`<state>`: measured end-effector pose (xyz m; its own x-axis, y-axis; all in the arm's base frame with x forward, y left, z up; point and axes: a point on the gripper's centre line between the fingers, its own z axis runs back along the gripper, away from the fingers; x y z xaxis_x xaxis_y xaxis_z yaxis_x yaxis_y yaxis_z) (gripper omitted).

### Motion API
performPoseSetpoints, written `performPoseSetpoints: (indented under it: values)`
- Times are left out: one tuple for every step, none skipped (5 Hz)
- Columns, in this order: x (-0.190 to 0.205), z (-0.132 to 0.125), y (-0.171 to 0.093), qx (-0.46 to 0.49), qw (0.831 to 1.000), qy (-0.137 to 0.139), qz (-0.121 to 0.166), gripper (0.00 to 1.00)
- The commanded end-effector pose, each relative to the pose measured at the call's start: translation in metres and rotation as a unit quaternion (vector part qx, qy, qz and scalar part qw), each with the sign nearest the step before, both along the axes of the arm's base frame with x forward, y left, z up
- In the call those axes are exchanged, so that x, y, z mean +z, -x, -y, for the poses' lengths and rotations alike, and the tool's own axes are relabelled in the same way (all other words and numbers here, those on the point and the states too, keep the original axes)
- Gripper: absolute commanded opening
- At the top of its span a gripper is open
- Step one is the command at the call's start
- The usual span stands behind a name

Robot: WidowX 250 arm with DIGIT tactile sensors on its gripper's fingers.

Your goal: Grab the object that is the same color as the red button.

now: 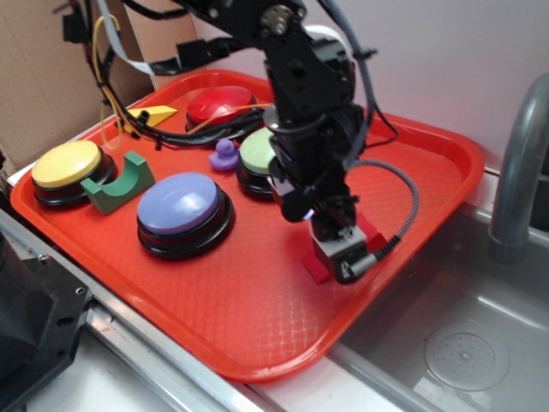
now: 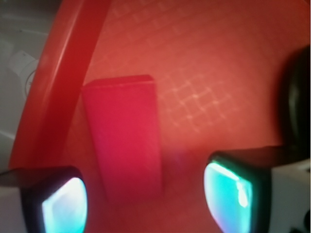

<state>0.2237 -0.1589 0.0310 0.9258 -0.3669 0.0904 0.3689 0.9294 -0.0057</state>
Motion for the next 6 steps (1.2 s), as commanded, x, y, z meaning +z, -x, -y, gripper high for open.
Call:
performPoseSetpoints:
  values:
    - [-0.002,0.01,-0.009,0.011,0.999,0.036,0.007,1.0]
    - [-0.008,0.004,-0.013,0.027,0.999,0.046,0.0,1.0]
    - [-0.011,-0.003,-0.012,0.038,0.998,0.056,-0.006,1.0]
    - [-0.018,-0.01,-0.012,0.05,0.997,0.054,-0.012,1.0]
    - [-0.019,-0.016,-0.01,0.064,0.997,0.049,-0.015,1.0]
    - [-0.024,-0.018,-0.007,0.074,0.996,0.039,-0.02,0.91]
